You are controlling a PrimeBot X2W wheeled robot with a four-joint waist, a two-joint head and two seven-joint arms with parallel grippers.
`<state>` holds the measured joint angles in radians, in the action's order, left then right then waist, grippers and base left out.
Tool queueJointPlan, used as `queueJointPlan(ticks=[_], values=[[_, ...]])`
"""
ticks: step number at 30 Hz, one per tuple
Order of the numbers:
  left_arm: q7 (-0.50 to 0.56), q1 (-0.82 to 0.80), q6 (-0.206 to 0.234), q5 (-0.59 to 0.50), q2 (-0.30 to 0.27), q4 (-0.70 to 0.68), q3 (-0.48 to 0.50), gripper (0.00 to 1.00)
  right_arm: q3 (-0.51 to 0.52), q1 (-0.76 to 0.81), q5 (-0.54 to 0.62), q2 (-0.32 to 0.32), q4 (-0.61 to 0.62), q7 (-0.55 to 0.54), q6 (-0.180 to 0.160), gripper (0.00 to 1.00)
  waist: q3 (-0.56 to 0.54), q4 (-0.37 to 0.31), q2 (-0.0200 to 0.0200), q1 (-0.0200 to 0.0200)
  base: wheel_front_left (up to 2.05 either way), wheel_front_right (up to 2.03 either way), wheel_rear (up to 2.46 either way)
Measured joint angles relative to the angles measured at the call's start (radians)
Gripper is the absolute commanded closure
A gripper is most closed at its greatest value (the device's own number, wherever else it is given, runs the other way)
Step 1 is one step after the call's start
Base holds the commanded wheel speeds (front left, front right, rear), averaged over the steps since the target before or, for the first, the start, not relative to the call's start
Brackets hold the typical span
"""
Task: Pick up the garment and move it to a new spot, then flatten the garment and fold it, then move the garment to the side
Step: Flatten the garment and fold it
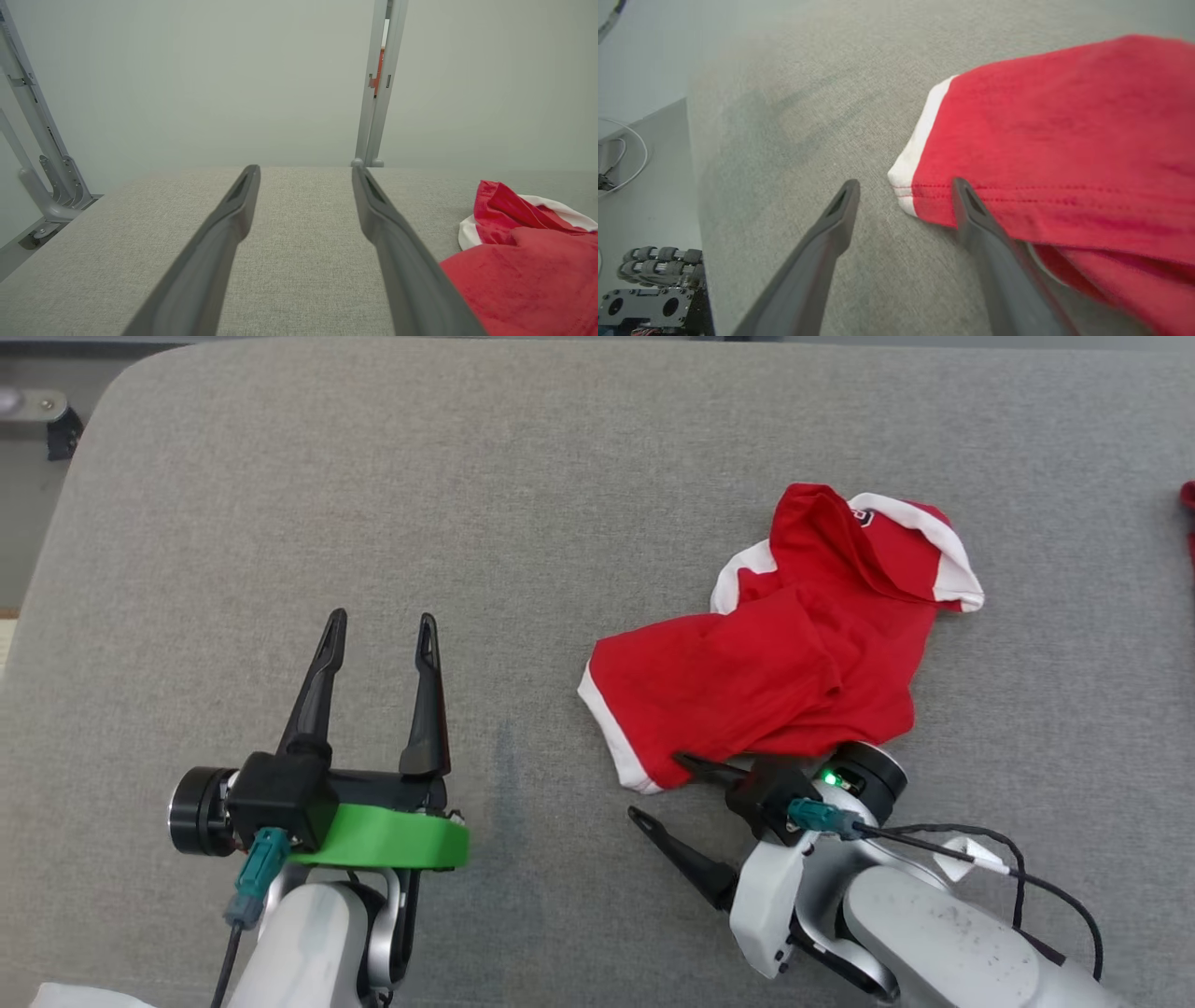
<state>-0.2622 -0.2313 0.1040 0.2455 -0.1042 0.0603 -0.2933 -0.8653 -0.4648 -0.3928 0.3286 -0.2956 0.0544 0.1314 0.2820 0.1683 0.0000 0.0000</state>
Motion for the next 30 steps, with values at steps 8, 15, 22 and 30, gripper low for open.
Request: queueJointPlan(ticks=[8,15,22,30], values=[[0.0,-0.005,-0.016,-0.012,0.022,0.012,0.023,0.0,-0.06,-0.087,-0.015,-0.056,-0.189,0.024,-0.002,1.0,0.056,0.047,0.0,0.0,0.0,0.0,0.0],[0.0,-0.004,-0.025,-0.034,0.029,0.016,0.043,0.0,-0.085,-0.111,-0.024,-0.076,-0.146,0.153,-0.001,1.0,0.049,0.02,0.0,0.0,0.0,0.0,0.0],[0.0,0.01,-0.034,-0.054,0.03,0.023,0.064,0.0,0.026,-0.154,-0.035,-0.099,0.082,0.203,-0.001,1.0,0.024,-0.024,0.0,0.0,0.0,0.0,0.0],[0.0,0.017,-0.044,-0.063,0.028,0.026,0.073,0.0,0.31,-0.051,-0.033,-0.074,0.258,0.207,0.0,1.0,0.0,-0.082,0.0,0.0,0.0,0.0,0.0]])
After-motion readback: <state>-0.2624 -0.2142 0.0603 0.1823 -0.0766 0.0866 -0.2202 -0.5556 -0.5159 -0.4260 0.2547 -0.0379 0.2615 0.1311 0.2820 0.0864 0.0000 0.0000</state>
